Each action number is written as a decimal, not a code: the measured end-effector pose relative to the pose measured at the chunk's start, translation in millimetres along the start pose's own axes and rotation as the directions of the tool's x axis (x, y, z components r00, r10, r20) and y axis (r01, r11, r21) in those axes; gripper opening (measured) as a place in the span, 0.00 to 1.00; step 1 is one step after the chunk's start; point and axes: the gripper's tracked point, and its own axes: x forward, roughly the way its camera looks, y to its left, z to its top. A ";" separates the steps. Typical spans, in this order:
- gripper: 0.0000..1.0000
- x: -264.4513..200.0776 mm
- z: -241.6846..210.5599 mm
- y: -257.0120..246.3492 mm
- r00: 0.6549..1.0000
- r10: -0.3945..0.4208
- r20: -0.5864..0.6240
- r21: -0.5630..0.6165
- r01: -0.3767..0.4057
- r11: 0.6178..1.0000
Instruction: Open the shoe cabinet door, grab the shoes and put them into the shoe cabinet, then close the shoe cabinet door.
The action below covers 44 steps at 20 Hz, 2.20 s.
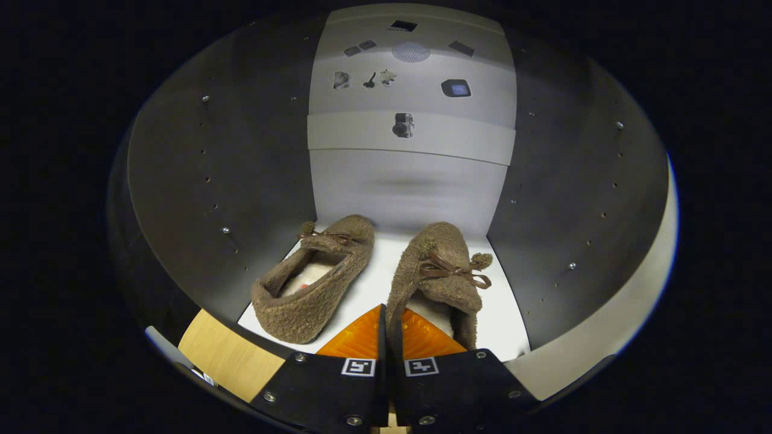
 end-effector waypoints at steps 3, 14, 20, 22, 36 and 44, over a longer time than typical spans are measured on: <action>0.03 13.7 11.3 0.2 1.000 0.026 -0.001 -0.022 -0.026 0.999; 0.20 49.6 12.1 1.5 1.000 0.018 -0.001 -0.067 -0.018 0.998; 0.66 23.2 25.5 -1.0 0.996 -0.045 0.075 -0.110 0.053 0.993; 0.77 6.2 33.1 -4.3 0.991 -0.070 0.112 -0.097 0.081 0.992; 0.95 -171.8 -14.5 27.6 0.958 -0.176 0.226 0.015 0.177 0.984; 0.96 -282.5 -81.9 41.2 0.956 -0.202 0.213 0.027 0.201 0.979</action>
